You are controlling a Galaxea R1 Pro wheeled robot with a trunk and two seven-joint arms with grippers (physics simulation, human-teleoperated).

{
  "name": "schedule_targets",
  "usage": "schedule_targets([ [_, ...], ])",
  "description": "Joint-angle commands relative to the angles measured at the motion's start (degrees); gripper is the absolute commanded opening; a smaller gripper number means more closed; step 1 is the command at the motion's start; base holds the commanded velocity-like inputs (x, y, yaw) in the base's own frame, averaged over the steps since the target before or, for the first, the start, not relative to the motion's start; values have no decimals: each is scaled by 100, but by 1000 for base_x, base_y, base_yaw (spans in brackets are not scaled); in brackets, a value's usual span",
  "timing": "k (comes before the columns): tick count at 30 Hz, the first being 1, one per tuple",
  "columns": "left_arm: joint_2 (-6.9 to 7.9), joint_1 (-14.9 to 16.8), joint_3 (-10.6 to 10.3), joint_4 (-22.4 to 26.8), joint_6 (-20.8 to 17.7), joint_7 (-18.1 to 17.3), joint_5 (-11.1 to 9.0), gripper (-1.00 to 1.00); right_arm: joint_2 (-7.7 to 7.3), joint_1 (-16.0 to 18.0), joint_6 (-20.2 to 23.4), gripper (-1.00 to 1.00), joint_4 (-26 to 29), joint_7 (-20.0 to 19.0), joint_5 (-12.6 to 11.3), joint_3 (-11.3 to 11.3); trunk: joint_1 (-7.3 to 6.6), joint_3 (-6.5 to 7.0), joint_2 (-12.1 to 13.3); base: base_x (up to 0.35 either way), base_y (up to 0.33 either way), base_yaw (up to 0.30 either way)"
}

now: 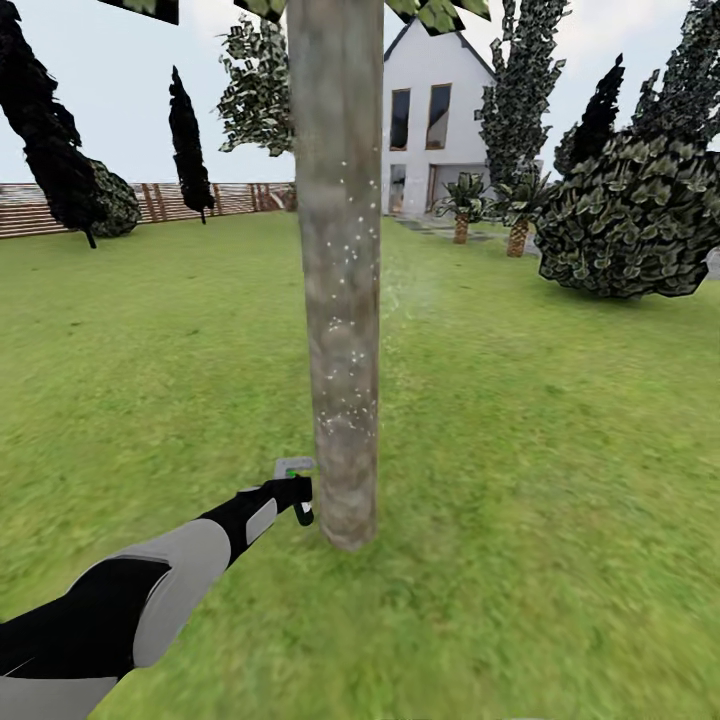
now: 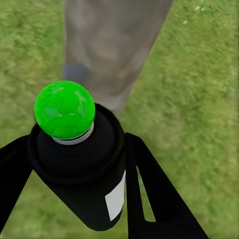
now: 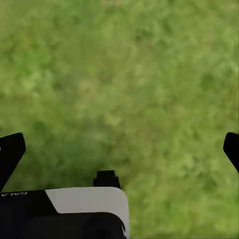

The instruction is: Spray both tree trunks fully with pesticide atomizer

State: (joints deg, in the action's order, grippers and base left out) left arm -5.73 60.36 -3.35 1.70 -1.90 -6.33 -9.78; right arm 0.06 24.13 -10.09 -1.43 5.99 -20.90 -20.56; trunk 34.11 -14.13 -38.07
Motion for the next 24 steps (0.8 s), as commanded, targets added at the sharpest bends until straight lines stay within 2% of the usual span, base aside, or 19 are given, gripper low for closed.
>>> schedule_targets([
  [1, 2, 2, -34, 6, -21, -17, -59, -100, 0, 5, -28, 100, -15, 7, -45, -46, 1, -8, -7, -5, 350, -62],
  [18, -2, 2, -34, 6, -24, -17, -59, -100, -1, 9, -20, 100, -15, 7, -45, -49, 1, -101, -7, -116, 348, -220],
  [24, 0, 2, -34, 6, -29, -17, -59, -100, 2, 7, -21, 100, -15, 7, -45, -49, 1, -115, -7, -4, 344, -42],
])
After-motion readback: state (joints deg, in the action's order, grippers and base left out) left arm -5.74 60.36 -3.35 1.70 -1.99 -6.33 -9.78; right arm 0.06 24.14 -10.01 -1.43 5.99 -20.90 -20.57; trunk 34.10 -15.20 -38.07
